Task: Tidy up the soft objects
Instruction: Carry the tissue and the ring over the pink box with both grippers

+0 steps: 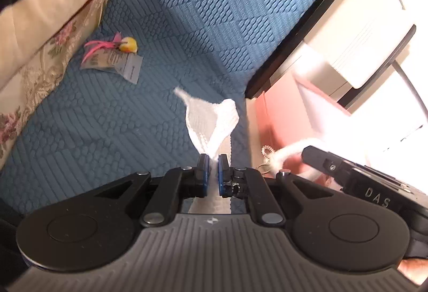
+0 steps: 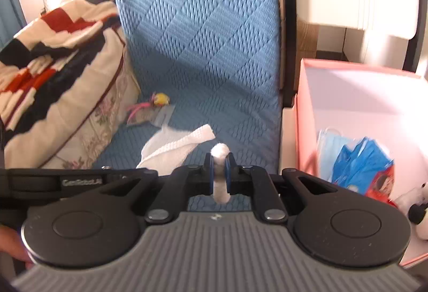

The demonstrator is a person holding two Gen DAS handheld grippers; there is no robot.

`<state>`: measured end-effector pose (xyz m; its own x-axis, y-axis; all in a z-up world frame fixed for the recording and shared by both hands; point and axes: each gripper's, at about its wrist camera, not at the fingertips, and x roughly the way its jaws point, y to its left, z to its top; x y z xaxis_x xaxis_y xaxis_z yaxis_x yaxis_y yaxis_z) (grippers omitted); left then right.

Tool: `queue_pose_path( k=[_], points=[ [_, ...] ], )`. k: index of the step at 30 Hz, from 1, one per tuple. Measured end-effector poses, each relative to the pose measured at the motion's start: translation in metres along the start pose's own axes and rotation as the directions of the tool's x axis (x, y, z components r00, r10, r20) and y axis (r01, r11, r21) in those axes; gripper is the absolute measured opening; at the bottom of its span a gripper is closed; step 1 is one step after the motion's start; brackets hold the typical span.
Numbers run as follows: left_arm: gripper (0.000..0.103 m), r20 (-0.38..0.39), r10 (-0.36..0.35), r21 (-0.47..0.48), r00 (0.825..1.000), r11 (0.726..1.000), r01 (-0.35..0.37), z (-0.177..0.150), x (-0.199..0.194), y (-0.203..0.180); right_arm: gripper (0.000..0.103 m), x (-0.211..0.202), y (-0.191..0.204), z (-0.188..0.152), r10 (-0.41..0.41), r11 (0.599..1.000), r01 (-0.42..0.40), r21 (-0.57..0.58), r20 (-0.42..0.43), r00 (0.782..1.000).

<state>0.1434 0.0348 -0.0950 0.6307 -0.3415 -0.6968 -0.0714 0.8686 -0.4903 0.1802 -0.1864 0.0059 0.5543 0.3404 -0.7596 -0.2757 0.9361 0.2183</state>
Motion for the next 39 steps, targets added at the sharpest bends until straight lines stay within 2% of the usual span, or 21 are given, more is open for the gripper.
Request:
queue_pose_path(
  k=[12, 24, 34, 39],
  points=[
    [0.009, 0.047, -0.057, 0.002, 0.997, 0.998, 0.057, 0.035, -0.026, -0.063, 0.012, -0.053, -0.028, 0.044, -0.011, 0.999, 0.014, -0.036, 0.106, 0.994],
    [0.009, 0.081, -0.108, 0.032, 0.991, 0.994, 0.105, 0.058, -0.033, -0.125, 0.012, -0.098, -0.052, 0.079, -0.043, 0.997, 0.056, -0.055, 0.214, 0.976],
    [0.009, 0.038, -0.137, 0.086, 0.99, 0.987, 0.133, 0.057, -0.012, -0.171, 0.012, -0.113, -0.088, 0.084, -0.13, 0.991, 0.135, -0.011, 0.208, 0.969],
    [0.009, -0.017, -0.145, 0.123, 0.989, 0.982, 0.146, 0.05, 0.01, -0.191, 0.012, -0.114, -0.111, 0.073, -0.172, 0.985, 0.17, 0.026, 0.176, 0.969]
  ],
)
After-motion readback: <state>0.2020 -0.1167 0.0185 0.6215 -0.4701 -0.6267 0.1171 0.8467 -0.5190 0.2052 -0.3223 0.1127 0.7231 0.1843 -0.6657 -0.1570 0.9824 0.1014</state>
